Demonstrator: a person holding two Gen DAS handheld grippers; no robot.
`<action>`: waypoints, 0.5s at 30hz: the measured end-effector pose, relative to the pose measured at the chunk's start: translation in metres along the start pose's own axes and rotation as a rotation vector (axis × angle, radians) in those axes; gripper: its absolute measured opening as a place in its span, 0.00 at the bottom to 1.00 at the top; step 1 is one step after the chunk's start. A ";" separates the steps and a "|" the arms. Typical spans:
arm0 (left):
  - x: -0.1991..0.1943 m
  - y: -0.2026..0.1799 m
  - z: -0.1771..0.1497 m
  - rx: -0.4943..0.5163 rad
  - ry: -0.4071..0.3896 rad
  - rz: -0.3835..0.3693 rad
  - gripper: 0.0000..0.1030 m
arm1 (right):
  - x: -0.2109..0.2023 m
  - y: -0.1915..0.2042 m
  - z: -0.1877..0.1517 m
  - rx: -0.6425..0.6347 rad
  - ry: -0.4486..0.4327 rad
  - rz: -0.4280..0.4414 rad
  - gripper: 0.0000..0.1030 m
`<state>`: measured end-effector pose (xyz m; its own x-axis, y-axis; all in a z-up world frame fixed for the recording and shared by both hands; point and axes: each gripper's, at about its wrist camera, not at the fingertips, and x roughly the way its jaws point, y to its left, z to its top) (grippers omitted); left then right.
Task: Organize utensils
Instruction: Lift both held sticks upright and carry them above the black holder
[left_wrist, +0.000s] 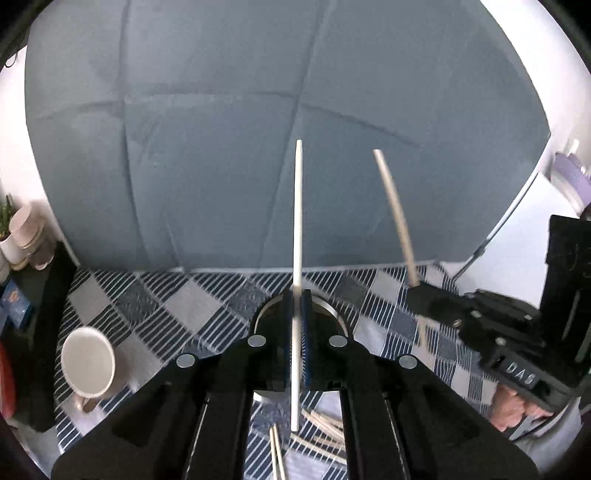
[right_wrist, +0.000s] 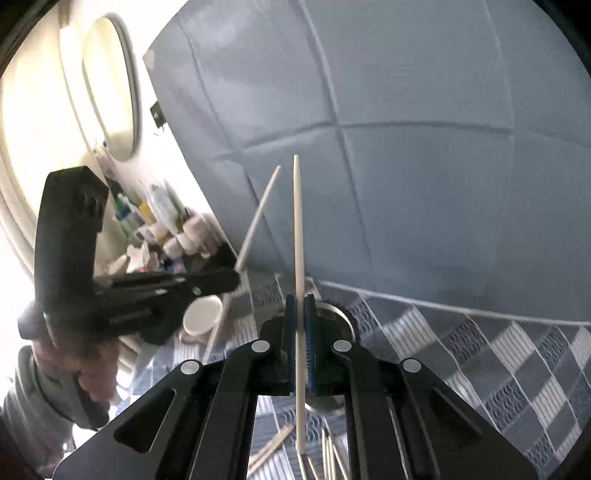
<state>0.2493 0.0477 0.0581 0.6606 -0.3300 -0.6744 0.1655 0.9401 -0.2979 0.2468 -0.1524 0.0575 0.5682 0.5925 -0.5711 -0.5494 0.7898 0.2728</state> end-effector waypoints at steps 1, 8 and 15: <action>0.001 0.002 0.002 -0.010 -0.022 -0.022 0.04 | 0.005 0.000 0.003 0.001 -0.010 -0.001 0.04; 0.017 0.012 0.009 -0.054 -0.099 -0.071 0.04 | 0.034 -0.011 0.020 0.066 -0.104 0.042 0.05; 0.039 0.014 0.005 -0.070 -0.146 -0.108 0.04 | 0.059 -0.017 0.019 0.090 -0.177 0.038 0.05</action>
<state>0.2813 0.0489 0.0313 0.7422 -0.4075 -0.5321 0.1929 0.8902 -0.4127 0.3013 -0.1281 0.0342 0.6511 0.6347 -0.4162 -0.5202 0.7725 0.3642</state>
